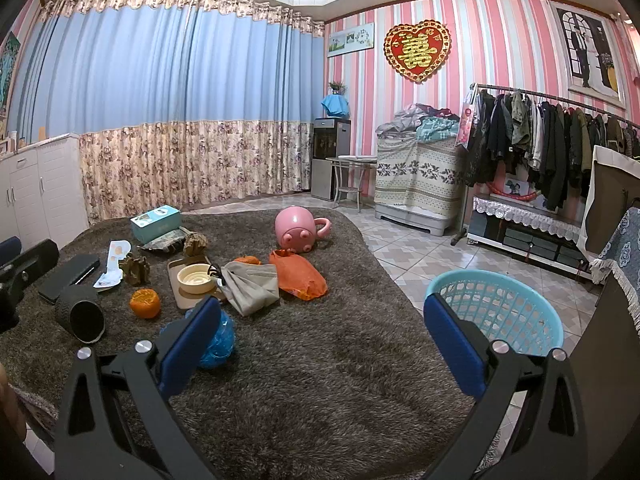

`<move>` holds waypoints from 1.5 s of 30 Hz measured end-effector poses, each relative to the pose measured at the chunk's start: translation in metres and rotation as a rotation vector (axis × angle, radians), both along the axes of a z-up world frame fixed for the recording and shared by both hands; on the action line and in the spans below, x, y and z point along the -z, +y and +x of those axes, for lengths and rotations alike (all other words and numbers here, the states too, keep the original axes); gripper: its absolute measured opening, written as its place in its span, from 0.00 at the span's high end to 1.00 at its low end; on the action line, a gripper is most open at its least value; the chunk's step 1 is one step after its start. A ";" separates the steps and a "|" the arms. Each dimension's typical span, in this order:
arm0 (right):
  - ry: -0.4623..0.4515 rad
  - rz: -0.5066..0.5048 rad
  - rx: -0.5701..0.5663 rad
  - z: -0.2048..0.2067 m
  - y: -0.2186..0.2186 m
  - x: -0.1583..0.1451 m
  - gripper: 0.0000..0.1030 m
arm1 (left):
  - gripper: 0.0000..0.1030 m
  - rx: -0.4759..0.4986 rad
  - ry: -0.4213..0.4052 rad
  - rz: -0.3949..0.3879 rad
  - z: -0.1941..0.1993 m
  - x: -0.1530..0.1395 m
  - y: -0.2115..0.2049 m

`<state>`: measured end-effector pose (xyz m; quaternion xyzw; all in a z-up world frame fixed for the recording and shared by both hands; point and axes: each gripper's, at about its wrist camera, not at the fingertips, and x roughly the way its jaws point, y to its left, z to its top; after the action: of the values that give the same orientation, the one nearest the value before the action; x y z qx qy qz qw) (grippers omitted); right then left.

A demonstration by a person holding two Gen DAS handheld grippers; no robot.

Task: Collect trash

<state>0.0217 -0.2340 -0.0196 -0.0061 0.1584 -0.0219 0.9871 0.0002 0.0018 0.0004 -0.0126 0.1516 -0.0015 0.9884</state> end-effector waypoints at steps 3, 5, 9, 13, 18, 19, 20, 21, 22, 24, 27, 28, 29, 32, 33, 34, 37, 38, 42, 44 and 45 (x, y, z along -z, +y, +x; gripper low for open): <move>0.000 0.001 -0.001 0.000 0.000 0.000 0.04 | 0.05 0.000 -0.001 -0.001 0.000 0.000 0.000; 0.000 0.001 0.000 0.000 0.000 0.000 0.04 | 0.05 0.000 -0.002 -0.001 0.000 0.000 0.000; 0.001 0.000 -0.001 0.000 0.000 0.000 0.04 | 0.05 0.000 -0.001 -0.001 0.000 0.000 0.000; 0.001 0.000 -0.001 0.000 0.000 0.001 0.04 | 0.05 0.000 -0.002 -0.002 0.000 0.000 0.000; 0.001 0.000 -0.002 0.001 0.000 0.001 0.04 | 0.05 0.000 -0.002 -0.003 0.000 0.000 0.000; 0.001 -0.001 -0.002 0.001 0.000 0.002 0.04 | 0.05 0.001 -0.002 -0.003 0.000 0.000 0.000; 0.001 -0.001 -0.002 0.001 0.000 0.002 0.04 | 0.05 0.000 -0.002 -0.002 0.000 0.000 0.000; 0.002 -0.002 -0.002 0.001 0.000 0.001 0.04 | 0.05 0.000 -0.002 -0.002 0.000 0.000 0.000; 0.001 -0.002 -0.001 0.001 0.001 0.002 0.04 | 0.05 0.000 -0.002 -0.003 0.000 0.000 0.000; 0.001 -0.001 -0.001 0.001 0.000 0.002 0.04 | 0.05 0.000 -0.002 -0.004 0.000 0.000 0.001; 0.001 -0.001 -0.001 0.001 0.001 0.002 0.04 | 0.05 0.000 -0.003 -0.003 0.000 0.000 0.001; 0.001 -0.001 -0.001 0.001 0.001 0.002 0.04 | 0.05 0.001 -0.002 -0.003 0.000 0.000 0.001; 0.001 -0.001 -0.001 0.001 0.001 0.002 0.04 | 0.05 0.001 -0.001 -0.003 0.000 0.000 0.001; 0.001 -0.002 -0.002 0.002 0.001 0.002 0.04 | 0.05 0.000 0.003 -0.002 -0.001 -0.006 -0.005; 0.001 -0.002 -0.001 0.001 0.001 0.002 0.04 | 0.05 0.000 0.006 -0.002 -0.001 -0.007 -0.006; 0.001 -0.002 -0.002 0.002 0.001 0.002 0.04 | 0.05 -0.001 0.007 -0.002 -0.003 -0.008 -0.007; 0.000 -0.001 -0.001 0.001 0.001 0.002 0.04 | 0.05 -0.001 0.006 -0.002 -0.003 -0.009 -0.007; 0.001 -0.002 -0.001 0.002 0.001 0.003 0.04 | 0.05 -0.001 0.006 -0.002 -0.003 -0.009 -0.007; 0.001 -0.002 -0.001 0.002 0.001 0.003 0.04 | 0.05 -0.003 0.008 -0.003 -0.001 -0.006 -0.006; 0.000 0.002 -0.002 0.003 -0.001 -0.004 0.04 | 0.05 -0.005 0.012 0.000 0.000 -0.005 -0.003; 0.001 0.000 -0.003 0.003 0.000 -0.002 0.04 | 0.05 -0.009 0.019 0.004 0.001 -0.006 -0.004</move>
<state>0.0248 -0.2341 -0.0178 -0.0063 0.1587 -0.0206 0.9871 0.0013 -0.0022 0.0063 -0.0112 0.1609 0.0034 0.9869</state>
